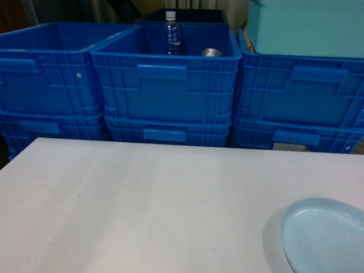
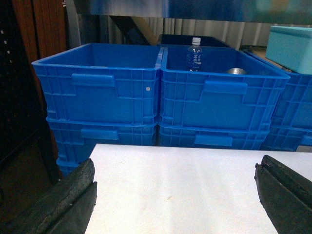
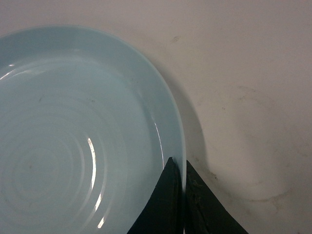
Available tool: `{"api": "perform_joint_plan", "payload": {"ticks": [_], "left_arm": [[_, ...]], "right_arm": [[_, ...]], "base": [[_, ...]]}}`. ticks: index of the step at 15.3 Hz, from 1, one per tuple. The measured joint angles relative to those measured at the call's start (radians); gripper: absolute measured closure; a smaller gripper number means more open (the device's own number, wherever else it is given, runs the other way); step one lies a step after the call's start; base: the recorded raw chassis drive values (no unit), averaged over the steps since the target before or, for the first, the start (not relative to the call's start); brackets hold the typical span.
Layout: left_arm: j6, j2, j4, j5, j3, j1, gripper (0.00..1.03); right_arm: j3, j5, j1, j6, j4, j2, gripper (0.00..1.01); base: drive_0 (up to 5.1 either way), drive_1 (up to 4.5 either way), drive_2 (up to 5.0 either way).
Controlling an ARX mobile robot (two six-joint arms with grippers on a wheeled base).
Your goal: Place blue tray on left shelf second layer neatly
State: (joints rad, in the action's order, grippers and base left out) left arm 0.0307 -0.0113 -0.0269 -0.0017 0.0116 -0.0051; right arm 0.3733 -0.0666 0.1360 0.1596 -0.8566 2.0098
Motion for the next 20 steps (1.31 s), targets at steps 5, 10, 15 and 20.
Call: {"api": "perform_joint_plan", "payload": {"ticks": [5, 10, 15, 20], "left_arm": [[0.000, 0.000, 0.000, 0.001, 0.000, 0.000, 0.05], [0.000, 0.000, 0.000, 0.001, 0.000, 0.000, 0.05], [0.000, 0.000, 0.000, 0.001, 0.000, 0.000, 0.05], [0.000, 0.000, 0.000, 0.000, 0.000, 0.000, 0.05]], "right_arm": [[-0.015, 0.001, -0.021, 0.002, 0.001, -0.024, 0.99], [-0.053, 0.026, -0.094, -0.052, -0.037, -0.195, 0.99], [-0.047, 0.029, -0.131, -0.143, 0.061, -0.580, 0.99], [-0.088, -0.013, -0.150, -0.233, 0.058, -0.905, 0.99]], "base": [[0.0, 0.00, 0.0], [0.0, 0.00, 0.0], [0.0, 0.00, 0.0], [0.0, 0.00, 0.0]]}}
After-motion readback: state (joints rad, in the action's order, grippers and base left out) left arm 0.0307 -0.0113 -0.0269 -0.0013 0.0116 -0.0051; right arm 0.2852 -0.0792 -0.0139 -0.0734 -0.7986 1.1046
